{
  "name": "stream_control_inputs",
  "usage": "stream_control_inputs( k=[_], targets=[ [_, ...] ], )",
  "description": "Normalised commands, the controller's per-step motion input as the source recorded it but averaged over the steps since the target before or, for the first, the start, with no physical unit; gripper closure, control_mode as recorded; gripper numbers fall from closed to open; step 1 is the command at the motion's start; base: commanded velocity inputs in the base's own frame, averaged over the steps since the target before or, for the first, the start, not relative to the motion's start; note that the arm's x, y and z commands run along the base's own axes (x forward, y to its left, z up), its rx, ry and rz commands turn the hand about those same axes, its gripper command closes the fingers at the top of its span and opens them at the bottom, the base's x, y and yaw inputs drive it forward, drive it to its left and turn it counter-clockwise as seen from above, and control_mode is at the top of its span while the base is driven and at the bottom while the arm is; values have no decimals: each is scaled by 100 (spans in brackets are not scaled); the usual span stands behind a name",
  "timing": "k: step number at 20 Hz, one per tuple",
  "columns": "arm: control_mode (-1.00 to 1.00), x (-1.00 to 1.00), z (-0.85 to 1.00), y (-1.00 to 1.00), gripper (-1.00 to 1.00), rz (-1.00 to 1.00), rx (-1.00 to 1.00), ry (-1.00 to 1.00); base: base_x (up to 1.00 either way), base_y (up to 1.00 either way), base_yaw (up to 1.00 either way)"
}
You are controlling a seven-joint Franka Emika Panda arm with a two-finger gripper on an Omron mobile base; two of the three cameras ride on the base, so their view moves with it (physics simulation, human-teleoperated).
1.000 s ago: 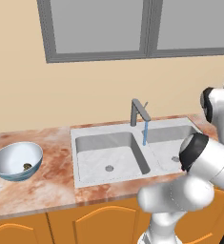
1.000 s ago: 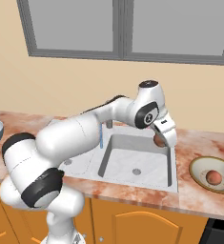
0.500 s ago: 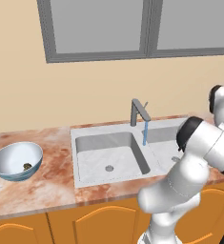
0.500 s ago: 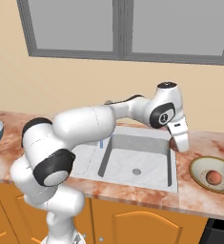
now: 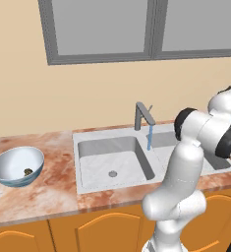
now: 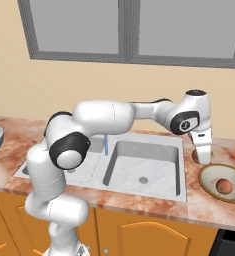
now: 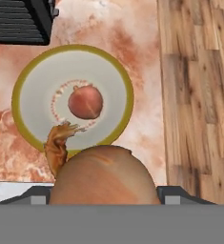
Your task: Pick the onions from the sink and place them in one bowl. Place the mushroom in the other bowl. Then turn off the sink faucet.
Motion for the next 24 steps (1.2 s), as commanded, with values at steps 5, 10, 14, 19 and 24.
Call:
stream_control_inputs(
  k=[5, 10, 14, 19, 24],
  targets=[
    [-100, 0, -43, -18, 100, -4, 0, 0, 0, 0, 0],
    [-100, 0, -39, -13, 100, 0, 0, 0, 0, 0, 0],
    [-100, 0, -36, -12, 100, 0, 0, 0, 0, 0, 0],
    [-100, 0, -41, -9, 100, 0, 0, 0, 0, 0, 0],
    [-100, 3, -36, -1, 100, 0, 0, 0, 0, 0, 0]
  ],
)
